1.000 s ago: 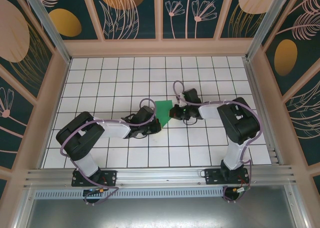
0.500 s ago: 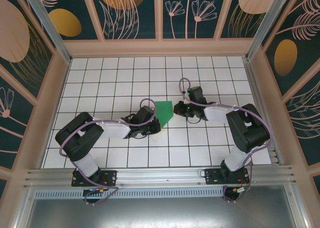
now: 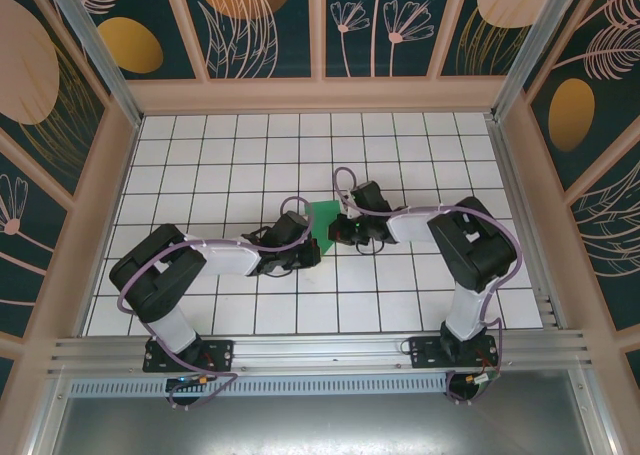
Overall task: Fold a paper plane with a square sheet of paper (pick it up from the middle)
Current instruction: Third fold the triangle at the center of the table.
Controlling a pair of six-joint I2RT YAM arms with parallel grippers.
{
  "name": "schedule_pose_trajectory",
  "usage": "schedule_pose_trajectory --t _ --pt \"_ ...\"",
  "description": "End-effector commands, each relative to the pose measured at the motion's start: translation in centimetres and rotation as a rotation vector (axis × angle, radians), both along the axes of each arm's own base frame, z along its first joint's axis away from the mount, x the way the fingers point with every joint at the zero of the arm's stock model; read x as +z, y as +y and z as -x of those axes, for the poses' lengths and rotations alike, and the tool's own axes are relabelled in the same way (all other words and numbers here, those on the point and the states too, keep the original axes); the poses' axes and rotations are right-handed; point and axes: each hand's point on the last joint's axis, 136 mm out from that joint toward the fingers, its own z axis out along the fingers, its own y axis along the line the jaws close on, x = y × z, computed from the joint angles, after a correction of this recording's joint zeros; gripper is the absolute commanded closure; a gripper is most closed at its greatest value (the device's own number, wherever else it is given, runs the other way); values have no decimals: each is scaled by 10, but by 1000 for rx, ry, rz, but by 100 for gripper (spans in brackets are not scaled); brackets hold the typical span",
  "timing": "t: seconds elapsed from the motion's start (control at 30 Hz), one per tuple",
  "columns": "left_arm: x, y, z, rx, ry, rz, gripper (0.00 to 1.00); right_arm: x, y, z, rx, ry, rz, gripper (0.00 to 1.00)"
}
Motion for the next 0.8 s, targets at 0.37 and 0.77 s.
schedule_pose_trajectory --t 0.37,0.77 --pt "-30 35 31 -40 100 -177 100 27 -3 0 -63 -26 8 100" --pt "-29 35 29 -32 95 -177 100 -1 24 41 -66 162 6 100"
